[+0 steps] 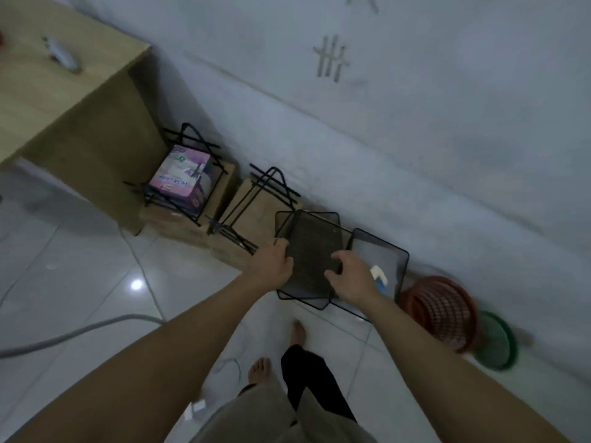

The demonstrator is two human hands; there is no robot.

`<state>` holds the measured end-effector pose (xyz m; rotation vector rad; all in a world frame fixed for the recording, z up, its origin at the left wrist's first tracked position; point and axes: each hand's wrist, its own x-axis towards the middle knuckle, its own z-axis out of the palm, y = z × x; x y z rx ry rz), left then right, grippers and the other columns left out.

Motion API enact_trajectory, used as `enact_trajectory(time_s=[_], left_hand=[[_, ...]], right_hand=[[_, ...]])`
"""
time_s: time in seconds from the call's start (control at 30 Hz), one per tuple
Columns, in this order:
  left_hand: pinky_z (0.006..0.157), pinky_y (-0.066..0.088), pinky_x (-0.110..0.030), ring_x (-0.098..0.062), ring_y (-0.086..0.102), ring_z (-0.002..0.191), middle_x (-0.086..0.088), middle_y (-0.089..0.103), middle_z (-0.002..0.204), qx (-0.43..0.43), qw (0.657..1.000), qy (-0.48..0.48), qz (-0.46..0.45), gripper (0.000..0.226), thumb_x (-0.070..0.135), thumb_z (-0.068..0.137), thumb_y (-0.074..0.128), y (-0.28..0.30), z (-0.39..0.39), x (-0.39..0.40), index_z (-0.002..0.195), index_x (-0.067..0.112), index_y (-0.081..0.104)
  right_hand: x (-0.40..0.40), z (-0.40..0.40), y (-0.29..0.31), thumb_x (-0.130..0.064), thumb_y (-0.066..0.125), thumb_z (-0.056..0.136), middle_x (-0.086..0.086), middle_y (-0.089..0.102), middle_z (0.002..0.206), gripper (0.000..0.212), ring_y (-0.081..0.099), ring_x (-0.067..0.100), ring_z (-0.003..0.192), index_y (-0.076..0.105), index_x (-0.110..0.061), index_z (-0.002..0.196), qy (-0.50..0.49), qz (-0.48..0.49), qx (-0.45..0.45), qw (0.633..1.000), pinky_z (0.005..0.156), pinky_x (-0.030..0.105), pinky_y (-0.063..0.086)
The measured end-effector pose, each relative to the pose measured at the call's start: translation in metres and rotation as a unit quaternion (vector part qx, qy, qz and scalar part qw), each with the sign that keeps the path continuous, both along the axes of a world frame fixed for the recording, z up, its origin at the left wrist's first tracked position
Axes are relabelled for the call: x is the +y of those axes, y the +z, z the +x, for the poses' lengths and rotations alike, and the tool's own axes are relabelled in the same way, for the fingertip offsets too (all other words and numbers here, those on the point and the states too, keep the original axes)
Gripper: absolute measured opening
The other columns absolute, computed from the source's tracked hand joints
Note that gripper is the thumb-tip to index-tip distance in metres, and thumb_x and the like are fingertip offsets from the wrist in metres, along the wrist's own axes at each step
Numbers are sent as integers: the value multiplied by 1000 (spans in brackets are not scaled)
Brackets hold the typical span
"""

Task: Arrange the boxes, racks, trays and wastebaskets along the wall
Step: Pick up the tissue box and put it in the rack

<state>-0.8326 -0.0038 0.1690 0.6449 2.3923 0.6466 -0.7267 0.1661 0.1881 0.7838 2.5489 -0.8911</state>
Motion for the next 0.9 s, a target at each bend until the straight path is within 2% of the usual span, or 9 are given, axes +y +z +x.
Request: enact_trajectory(time_s=[0.1,0.17,0.3,0.4,0.47,0.53,0.63,0.83,0.9], left_hand=[[104,40,-34,-30,46,126,-15,45,142,-4,997,-71,-3,46,27,100,47,8,33,24,141,4,41],[109,35,-34,-29,42,131,-15,42,146,0,993,-117,-1,49,27,100,47,15,58,42,144,4,39],[110,34,-35,-28,43,131,-14,45,144,14,978,-209,-4,49,27,100,48,23,112,79,143,4,41],[106,39,-37,-28,48,127,-14,50,138,2,963,-268,-19,45,29,99,47,22,155,97,138,5,46],[108,39,-38,-30,46,129,-14,48,141,-6,940,-340,-26,49,31,100,46,28,215,119,141,6,42],[113,32,-37,-29,39,137,-14,39,151,5,932,-359,-47,55,33,101,43,24,226,118,148,7,34],[116,22,-33,-28,30,143,-14,31,156,23,900,-431,-51,58,33,102,42,25,291,130,152,8,27],[115,25,-32,-27,33,141,-13,32,156,24,853,-519,-48,57,31,101,44,32,419,129,152,8,29],[113,28,-33,-29,36,139,-15,35,154,33,835,-547,-50,57,30,101,44,35,461,122,151,7,30]], right_hand=[[1,61,7,-24,63,93,10,49,139,46,47,24,125,51,-9,135,-69,-12,-10,997,100,25,35],[10,101,11,-23,64,92,10,51,137,46,49,26,125,52,-9,134,-119,-15,-12,993,95,23,35],[25,183,17,-25,67,89,8,52,136,48,49,23,125,54,-11,133,-218,-9,-7,976,95,20,33],[24,241,16,-26,64,92,6,50,139,48,48,22,127,51,-12,136,-295,-20,-15,955,101,23,33],[13,315,19,-27,62,93,7,50,140,49,48,22,126,49,-13,138,-374,-28,-12,927,101,25,34],[2,331,13,-28,61,94,9,51,139,49,50,24,124,48,-12,138,-382,-42,-16,923,100,27,37],[-21,405,14,-29,61,94,11,52,137,49,53,25,122,48,-11,138,-456,-60,-19,888,98,28,40],[-80,543,11,-31,61,95,12,60,125,49,59,24,110,49,-11,138,-561,-81,-6,824,88,25,42],[-101,584,10,-32,62,94,12,59,127,49,58,25,113,49,-11,137,-592,-87,-1,801,91,27,43]])
